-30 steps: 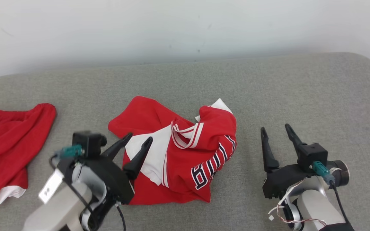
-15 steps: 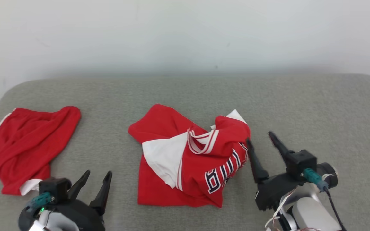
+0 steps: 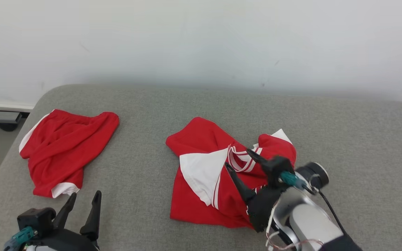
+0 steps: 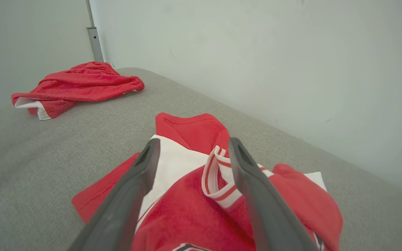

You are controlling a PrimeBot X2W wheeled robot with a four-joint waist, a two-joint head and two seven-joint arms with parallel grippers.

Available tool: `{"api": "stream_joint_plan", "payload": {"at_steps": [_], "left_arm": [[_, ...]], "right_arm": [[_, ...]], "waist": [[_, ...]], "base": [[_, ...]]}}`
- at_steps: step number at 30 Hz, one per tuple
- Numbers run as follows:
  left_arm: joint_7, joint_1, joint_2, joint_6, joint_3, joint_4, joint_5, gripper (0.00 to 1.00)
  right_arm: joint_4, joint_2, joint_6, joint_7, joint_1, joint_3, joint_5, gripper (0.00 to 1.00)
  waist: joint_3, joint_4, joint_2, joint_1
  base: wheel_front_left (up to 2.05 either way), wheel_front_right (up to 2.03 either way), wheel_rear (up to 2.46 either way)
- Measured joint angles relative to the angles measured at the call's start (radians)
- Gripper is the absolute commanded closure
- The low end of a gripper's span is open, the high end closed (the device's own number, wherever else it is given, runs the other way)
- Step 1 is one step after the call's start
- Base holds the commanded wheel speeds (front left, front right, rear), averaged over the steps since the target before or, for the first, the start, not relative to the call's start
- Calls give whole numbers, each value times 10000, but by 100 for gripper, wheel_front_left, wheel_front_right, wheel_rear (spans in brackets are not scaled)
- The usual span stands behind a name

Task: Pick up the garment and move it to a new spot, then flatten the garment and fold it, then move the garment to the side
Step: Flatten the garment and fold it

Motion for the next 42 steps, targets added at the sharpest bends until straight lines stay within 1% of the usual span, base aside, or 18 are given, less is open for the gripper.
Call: {"api": "stream_joint_plan", "payload": {"at_steps": [3,7,9,12,19,20,21,22,26,31,38,42], "left_arm": [[-2,70,-234,0,332,-190,353,0],[-4,67,-522,-2,571,-485,727,0],[-4,69,-583,0,683,-581,915,0],[-4,76,-734,0,872,-742,1080,0],[-4,148,-890,0,1315,-982,1555,0],[-4,185,-903,0,1365,-1022,1584,0],[-4,256,-928,0,1411,-1051,1615,0],[-4,318,-965,0,1455,-1053,1620,0],[-4,407,-1062,-2,1630,-1120,1755,0],[-4,792,-1078,0,1956,-1204,1979,0],[-4,941,-1141,0,2251,-1459,2161,0],[-4,959,-1206,0,2253,-1532,2232,0]], "right_arm": [[558,23,27,681,-696,274,-159,0],[1386,4,29,1661,-1157,385,-228,0],[1691,2,127,2077,-1200,474,-263,0],[2040,8,132,2612,-1197,541,-244,0],[2947,13,280,3785,-1185,878,-198,0],[2997,17,282,3856,-1193,895,-198,55],[3053,21,303,3908,-1203,890,-194,74],[3126,23,334,3948,-1216,890,-165,100],[3229,23,368,4010,-1241,826,35,100],[2734,-35,349,3292,-1690,136,334,100],[1854,-1039,-140,2155,-1710,-955,702,100],[1569,-1463,-472,1797,-893,-1524,963,100]], "waist": [[82,120,1,0],[188,318,1,1],[244,422,1,1],[313,573,1,1],[374,785,1,2],[370,789,1,1],[367,792,1,1],[366,793,1,2],[372,768,1,1],[407,591,1,1],[445,195,2,2],[457,-68,1,2]], "base": [[0,0,0],[0,0,0],[0,0,0],[0,0,0],[0,0,0],[0,0,0],[0,0,0],[0,0,0],[0,0,0],[0,0,0],[0,0,0],[0,0,0]]}}
